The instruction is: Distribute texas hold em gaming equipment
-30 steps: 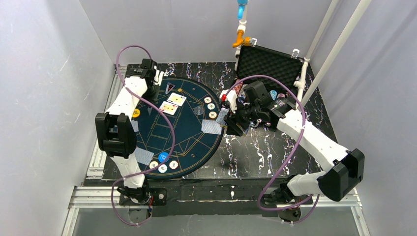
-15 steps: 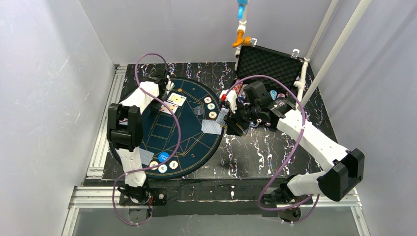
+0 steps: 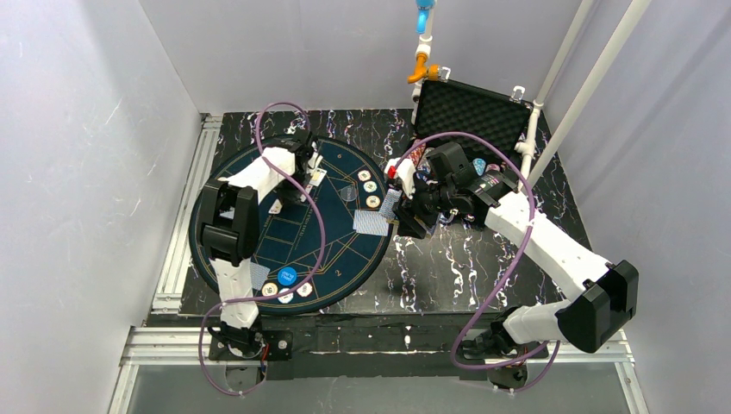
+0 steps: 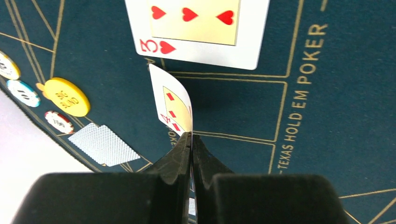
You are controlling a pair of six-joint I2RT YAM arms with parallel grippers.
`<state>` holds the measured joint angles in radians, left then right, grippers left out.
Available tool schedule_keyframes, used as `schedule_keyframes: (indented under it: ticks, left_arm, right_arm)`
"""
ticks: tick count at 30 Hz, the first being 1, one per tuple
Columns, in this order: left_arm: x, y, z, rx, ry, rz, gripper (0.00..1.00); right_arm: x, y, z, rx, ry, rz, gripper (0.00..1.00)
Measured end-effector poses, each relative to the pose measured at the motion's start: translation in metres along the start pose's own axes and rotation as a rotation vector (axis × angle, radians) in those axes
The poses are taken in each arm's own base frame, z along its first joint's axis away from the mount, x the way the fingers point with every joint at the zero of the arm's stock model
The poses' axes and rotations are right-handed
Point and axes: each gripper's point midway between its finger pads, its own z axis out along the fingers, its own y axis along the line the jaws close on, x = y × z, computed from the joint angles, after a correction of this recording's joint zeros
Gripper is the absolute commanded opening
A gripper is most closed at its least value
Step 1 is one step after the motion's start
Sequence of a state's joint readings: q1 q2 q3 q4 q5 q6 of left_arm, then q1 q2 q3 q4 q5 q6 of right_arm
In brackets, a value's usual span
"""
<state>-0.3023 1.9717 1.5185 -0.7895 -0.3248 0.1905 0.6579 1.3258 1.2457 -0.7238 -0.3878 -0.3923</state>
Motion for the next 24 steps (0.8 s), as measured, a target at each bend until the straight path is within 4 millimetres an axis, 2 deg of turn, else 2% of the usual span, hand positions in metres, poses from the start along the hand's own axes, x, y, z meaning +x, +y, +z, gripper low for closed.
schedule_keyframes:
  ticks: [4,11,14,17,19,22,24]
  left_arm:
    - [0.004,-0.013,0.0,0.034,0.022,-0.005,0.0]
    - [0.01,-0.032,0.015,0.092,0.087,-0.007,0.16]
    - [0.009,-0.036,0.016,0.111,0.092,-0.009,0.37]
    - [0.005,-0.041,0.011,0.152,0.084,-0.015,0.46]
    - [0.002,-0.045,0.004,0.188,0.078,-0.021,0.57]
    - [-0.003,-0.053,-0.015,0.271,0.077,-0.034,0.78]
    - [-0.012,-0.062,-0.033,0.355,0.048,-0.045,0.88]
  right_arm:
    - [0.0,0.0,0.0,0.0,0.0,0.0,0.01]
    - [0.0,0.0,0.0,0.001,0.001,-0.001,0.01]
    - [0.0,0.0,0.0,0.002,0.001,-0.003,0.01]
    - [0.0,-0.001,0.0,0.003,0.002,-0.003,0.01]
    - [0.0,-0.001,0.0,0.003,0.002,-0.003,0.01]
    - [0.001,0.0,0.0,0.002,0.002,-0.003,0.01]
    - [0.001,0.0,0.0,0.001,0.003,-0.003,0.01]
